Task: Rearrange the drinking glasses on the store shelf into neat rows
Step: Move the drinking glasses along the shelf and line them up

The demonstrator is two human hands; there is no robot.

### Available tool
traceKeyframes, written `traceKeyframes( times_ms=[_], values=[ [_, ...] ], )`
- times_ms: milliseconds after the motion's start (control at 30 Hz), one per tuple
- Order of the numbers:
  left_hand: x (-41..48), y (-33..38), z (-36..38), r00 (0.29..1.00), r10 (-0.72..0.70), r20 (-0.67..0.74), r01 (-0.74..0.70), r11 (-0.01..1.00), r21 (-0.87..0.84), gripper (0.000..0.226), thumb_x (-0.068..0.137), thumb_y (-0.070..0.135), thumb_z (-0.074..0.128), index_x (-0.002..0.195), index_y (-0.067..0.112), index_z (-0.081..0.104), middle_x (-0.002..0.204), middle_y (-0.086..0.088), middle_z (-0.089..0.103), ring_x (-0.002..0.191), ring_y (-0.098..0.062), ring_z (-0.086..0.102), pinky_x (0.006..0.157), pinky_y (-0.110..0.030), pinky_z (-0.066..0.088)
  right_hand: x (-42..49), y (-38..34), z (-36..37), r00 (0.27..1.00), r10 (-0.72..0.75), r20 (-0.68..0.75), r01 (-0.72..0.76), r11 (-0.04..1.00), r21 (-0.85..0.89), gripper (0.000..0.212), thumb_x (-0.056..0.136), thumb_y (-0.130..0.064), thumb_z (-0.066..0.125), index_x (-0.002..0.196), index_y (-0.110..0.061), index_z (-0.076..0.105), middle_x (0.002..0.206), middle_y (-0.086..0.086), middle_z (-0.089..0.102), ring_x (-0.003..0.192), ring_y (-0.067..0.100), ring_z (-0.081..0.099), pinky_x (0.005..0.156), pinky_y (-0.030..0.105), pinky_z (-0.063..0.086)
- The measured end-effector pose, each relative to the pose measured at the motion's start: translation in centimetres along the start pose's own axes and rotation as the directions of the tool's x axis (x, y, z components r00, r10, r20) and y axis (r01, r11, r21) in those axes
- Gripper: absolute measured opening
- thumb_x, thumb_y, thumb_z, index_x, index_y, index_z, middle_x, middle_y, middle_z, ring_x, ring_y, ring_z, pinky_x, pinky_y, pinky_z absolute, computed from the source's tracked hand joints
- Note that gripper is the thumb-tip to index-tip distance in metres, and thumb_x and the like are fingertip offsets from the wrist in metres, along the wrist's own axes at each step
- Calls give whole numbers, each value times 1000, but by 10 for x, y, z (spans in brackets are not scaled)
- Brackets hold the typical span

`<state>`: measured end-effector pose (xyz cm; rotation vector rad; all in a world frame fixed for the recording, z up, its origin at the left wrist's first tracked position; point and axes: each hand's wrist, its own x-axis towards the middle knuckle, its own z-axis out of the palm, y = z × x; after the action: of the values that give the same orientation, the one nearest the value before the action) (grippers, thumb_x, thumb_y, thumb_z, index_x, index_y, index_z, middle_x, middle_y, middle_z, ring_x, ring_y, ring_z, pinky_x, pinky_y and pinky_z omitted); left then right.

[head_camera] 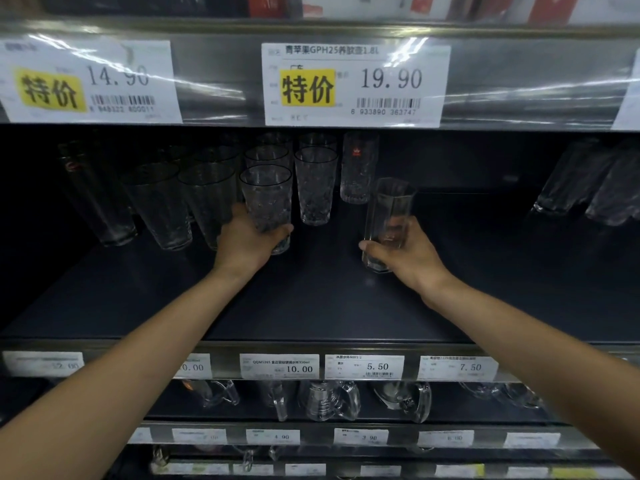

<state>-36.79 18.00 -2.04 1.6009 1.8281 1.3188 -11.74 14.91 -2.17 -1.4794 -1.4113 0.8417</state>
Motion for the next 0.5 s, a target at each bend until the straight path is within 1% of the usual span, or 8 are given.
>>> traceKeyframes(
  times_ms=[100, 167, 267, 333, 433, 500],
  values=[
    [2, 0, 1, 1000, 4, -9, -4, 1000, 11, 73, 75, 42, 82, 128, 7, 47, 125, -7, 64, 114, -22, 61, 86, -22, 42, 5, 0, 1, 1000, -12, 6, 12, 1000, -11, 59, 76, -34, 84, 122, -25, 47, 105, -13, 64, 94, -2, 62, 77, 13, 45],
    [3, -1, 1, 1000, 12, -8, -12, 1000, 18, 73, 74, 41, 82, 128, 6, 48, 125, -8, 64, 114, -23, 61, 86, -23, 43, 7, 0, 2, 1000, -14, 4, 14, 1000, -17, 59, 77, -34, 83, 122, -25, 47, 104, -14, 63, 92, -4, 60, 74, 11, 43],
    [5, -5, 3, 1000, 25, -11, -24, 999, 45, 75, 73, 42, 83, 128, 5, 48, 125, -11, 64, 114, -27, 61, 93, -32, 50, 10, 2, 3, 1000, -17, -6, 17, 1000, -20, 61, 76, -35, 84, 123, -24, 47, 104, -13, 64, 92, -4, 60, 74, 9, 43],
    [5, -8, 4, 999, 32, -30, -29, 996, 81, 73, 73, 44, 82, 126, 4, 50, 122, -13, 66, 112, -29, 62, 93, -37, 52, 11, 3, 3, 1000, -23, -11, 22, 999, -28, 62, 76, -35, 84, 125, -23, 47, 106, -11, 64, 92, -4, 60, 72, 8, 43],
    [4, -8, 6, 997, 60, -41, -55, 992, 117, 65, 75, 45, 81, 121, 4, 58, 116, -11, 69, 107, -27, 65, 87, -30, 51, 15, 6, 2, 999, -25, -23, 24, 999, -36, 66, 76, -36, 84, 128, -21, 47, 111, -6, 64, 96, 3, 63, 74, 10, 44],
    [4, -7, 6, 997, 66, -40, -60, 990, 130, 58, 76, 44, 80, 115, 5, 64, 111, -11, 71, 103, -27, 66, 85, -28, 51, 20, 8, 0, 999, -25, -37, 24, 999, -36, 70, 75, -38, 84, 131, -19, 47, 115, -2, 64, 102, 10, 64, 81, 16, 47]
  ],
)
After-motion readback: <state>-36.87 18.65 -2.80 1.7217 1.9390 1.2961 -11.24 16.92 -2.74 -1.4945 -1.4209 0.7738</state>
